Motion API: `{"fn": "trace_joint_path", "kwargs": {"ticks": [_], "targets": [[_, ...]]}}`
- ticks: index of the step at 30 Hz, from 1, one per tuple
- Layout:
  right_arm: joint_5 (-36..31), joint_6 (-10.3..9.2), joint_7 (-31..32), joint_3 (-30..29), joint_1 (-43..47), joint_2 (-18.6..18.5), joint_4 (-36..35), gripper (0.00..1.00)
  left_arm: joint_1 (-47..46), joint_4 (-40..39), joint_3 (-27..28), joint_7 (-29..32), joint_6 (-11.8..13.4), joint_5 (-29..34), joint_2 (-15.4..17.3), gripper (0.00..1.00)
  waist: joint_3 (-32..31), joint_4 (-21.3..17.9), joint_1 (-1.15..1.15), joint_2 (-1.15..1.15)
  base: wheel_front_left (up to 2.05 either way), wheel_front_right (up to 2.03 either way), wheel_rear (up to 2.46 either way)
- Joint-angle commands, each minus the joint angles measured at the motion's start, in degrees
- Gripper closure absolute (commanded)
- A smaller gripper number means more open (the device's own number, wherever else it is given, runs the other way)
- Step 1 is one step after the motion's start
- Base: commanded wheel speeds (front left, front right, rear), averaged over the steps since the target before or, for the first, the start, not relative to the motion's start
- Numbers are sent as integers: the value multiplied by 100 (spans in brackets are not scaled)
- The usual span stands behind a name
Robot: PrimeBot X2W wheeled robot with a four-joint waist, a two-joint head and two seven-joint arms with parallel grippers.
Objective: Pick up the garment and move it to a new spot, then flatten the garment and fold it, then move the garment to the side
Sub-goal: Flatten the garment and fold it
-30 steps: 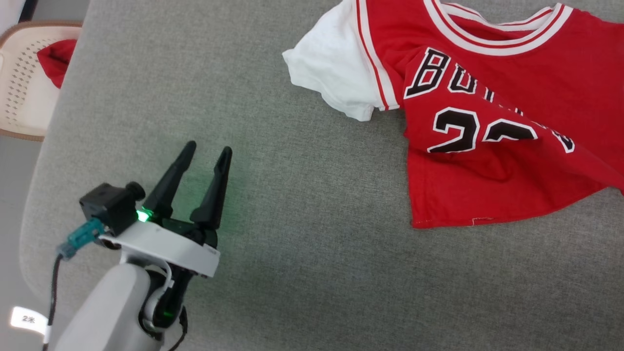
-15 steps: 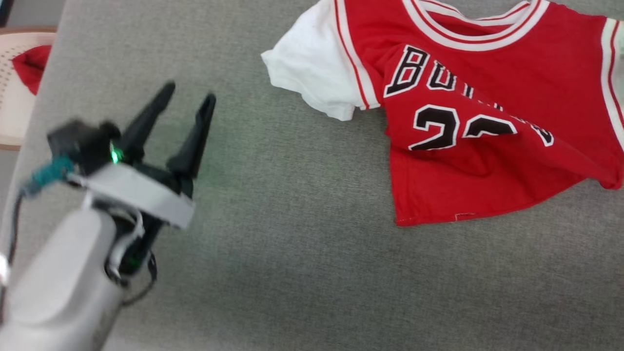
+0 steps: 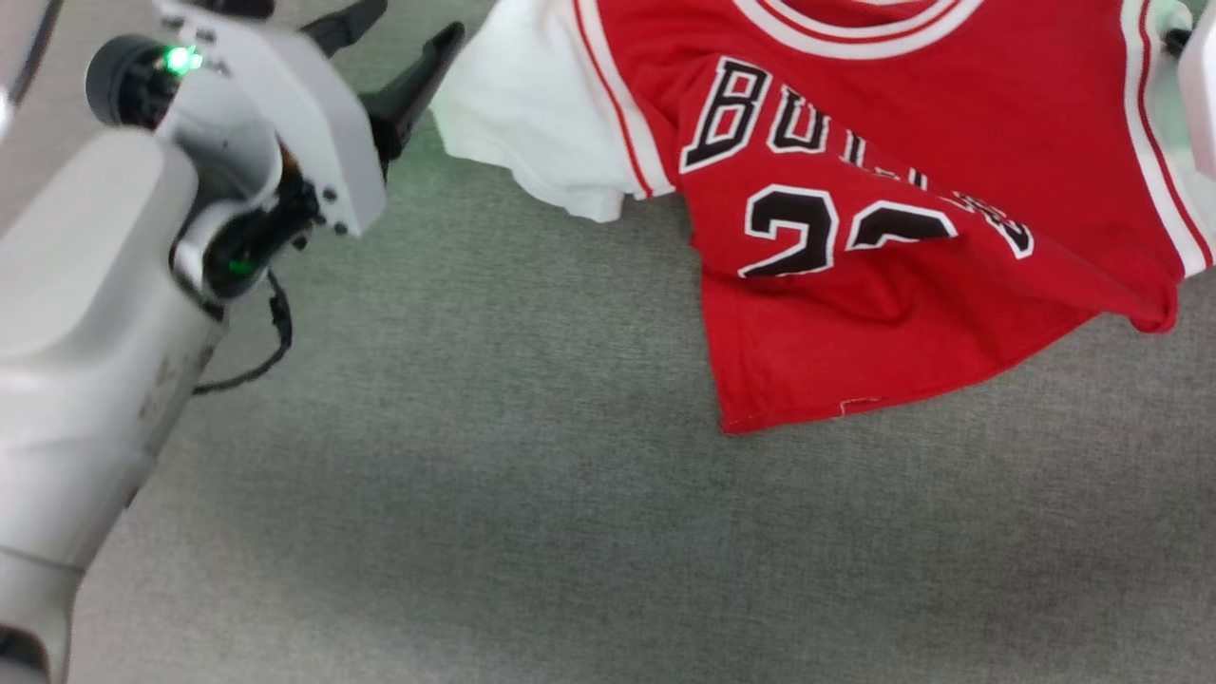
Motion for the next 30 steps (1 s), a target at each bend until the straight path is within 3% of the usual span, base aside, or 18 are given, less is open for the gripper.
{"fn": "trace_joint_path", "kwargs": {"ticks": [1,8,14,15,16,17,23,30], "targets": [[31,-4,53,194,206,99,103,100,-136,143,-156,141,-18,-142,-41,0,107,-107,0,0,0,0,0],[169,-4,-24,540,74,198,185,100,-773,802,-731,979,-18,-1273,-267,0,193,-204,0,0,0,0,0],[284,-4,-90,792,-43,292,262,100,-1080,1114,-1139,1298,-18,-1637,-360,0,245,-257,0,0,0,0,0],[310,-4,-111,831,-60,296,280,100,-1094,1120,-1191,1306,-18,-1697,-376,8,252,-263,0,0,0,0,0],[340,-4,-140,864,-77,298,299,100,-1128,1124,-1231,1264,-19,-1742,-366,59,254,-270,0,0,0,0,0],[349,-4,-203,898,-97,297,294,100,-1155,1122,-1267,1206,-19,-1770,-349,100,254,-279,0,0,0,0,0],[565,-4,-641,832,-197,329,342,100,-1175,1111,-1405,845,-19,-1958,-255,100,112,-326,0,0,0,0,0],[1040,-5,-1534,423,-377,312,476,100,-1039,906,-1284,-47,-19,-2358,-145,100,-306,-413,0,0,0,0,0]]}}
